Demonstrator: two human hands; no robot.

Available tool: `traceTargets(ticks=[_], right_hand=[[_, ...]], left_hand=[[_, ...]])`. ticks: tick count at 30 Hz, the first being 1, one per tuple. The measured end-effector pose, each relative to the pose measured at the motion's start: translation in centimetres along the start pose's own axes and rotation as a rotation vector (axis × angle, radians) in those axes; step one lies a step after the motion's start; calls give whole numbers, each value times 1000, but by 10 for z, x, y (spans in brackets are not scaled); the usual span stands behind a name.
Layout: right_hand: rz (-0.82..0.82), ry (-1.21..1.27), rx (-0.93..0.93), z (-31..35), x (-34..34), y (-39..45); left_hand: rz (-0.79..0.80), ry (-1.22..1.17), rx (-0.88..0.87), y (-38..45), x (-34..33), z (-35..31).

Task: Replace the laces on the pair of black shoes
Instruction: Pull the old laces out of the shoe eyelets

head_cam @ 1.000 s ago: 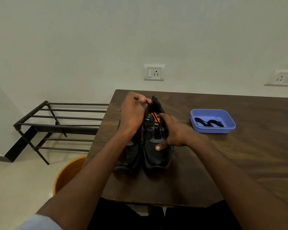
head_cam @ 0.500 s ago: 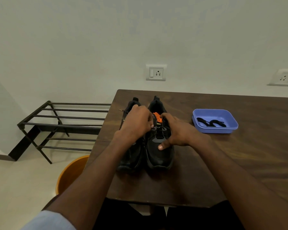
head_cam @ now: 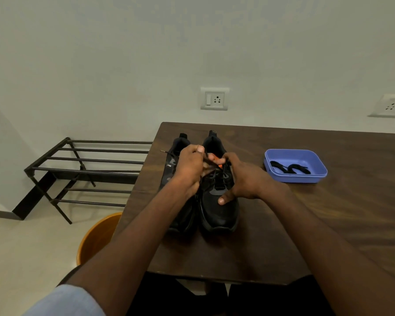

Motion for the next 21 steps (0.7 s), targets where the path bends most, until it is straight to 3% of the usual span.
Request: traceTargets(ticks=[5, 10, 11, 14, 16, 19, 21], right_hand=[[-7, 5, 8, 2, -2, 0], [-8, 16, 1, -1, -2, 3], [-2, 29, 6, -1, -2, 3], [32, 78, 36, 2, -4, 5], [-20, 101, 44, 6, -3, 9], [-196, 118, 38, 15, 3, 12], [-290, 61, 31, 21, 4, 12]], left_hand=[[-42, 125, 19, 7, 2, 9], [-59, -169, 166, 4, 3, -4], [-2, -106, 144, 3, 5, -15], [284, 491, -41, -11, 7, -44], [441, 805, -51, -21, 8, -42], [509, 1144, 6, -22, 15, -29], [555, 1237, 37, -18, 20, -23]])
Point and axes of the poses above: each hand's wrist, its own y-axis towards the middle knuckle, its own x-axis out of the back of the hand, z = x × y, the point moved 6 cm from there along y, towards the middle knuckle, and after that the axes turned 2 degrees about -x, right-handed, at the moved point
